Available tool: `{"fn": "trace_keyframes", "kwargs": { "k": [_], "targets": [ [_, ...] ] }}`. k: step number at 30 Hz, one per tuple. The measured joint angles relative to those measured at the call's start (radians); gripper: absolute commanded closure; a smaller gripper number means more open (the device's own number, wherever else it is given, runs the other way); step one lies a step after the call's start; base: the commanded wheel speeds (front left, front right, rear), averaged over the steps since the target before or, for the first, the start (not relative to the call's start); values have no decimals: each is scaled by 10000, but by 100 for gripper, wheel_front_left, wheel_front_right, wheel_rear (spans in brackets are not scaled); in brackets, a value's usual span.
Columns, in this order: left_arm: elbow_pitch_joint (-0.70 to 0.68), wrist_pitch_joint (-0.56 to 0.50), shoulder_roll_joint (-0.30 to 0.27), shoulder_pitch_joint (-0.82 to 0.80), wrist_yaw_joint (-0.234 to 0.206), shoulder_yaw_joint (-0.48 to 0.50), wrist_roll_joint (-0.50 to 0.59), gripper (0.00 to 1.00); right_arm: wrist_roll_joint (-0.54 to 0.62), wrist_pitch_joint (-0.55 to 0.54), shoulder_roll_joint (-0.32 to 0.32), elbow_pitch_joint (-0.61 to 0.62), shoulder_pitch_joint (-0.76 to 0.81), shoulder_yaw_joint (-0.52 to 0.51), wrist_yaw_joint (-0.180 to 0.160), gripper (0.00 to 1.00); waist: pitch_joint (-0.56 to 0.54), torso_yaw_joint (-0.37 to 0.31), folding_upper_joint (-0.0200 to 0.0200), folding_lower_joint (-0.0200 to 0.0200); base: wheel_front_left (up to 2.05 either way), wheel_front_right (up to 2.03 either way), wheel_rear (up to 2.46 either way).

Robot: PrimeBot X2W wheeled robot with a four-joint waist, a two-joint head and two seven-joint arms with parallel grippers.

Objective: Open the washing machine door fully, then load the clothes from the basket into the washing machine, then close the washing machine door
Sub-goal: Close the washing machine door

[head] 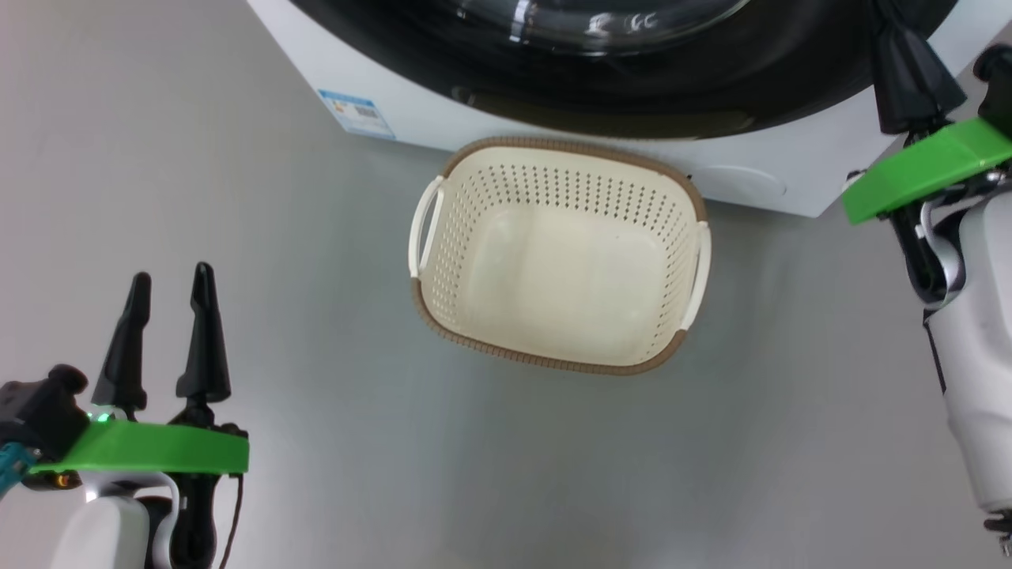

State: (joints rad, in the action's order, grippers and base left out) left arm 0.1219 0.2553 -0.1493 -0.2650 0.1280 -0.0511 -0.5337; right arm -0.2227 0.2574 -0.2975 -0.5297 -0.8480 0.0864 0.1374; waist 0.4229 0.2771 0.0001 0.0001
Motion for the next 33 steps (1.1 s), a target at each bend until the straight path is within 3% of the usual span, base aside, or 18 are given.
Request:
{"fn": "trace_keyframes", "kwargs": {
  "k": [1,2,19,33],
  "targets": [
    [25,0,-4,13,0,-4,2,0,-42,-2,12,29,120,-2,-4,9,-91,-37,0,0,0,0,0],
    [48,0,-10,40,0,-8,2,0,-125,0,61,69,255,-8,-8,0,-189,-80,0,0,0,0,0],
    [307,0,-105,1068,0,-104,142,0,-1473,-2,719,963,3141,861,-10,0,-2174,-1191,0,0,0,0,0],
    [349,0,-104,1952,0,-107,234,0,-1609,-2,897,1902,5159,1289,-10,0,-3428,-2502,0,0,0,0,0]
  ]
}}
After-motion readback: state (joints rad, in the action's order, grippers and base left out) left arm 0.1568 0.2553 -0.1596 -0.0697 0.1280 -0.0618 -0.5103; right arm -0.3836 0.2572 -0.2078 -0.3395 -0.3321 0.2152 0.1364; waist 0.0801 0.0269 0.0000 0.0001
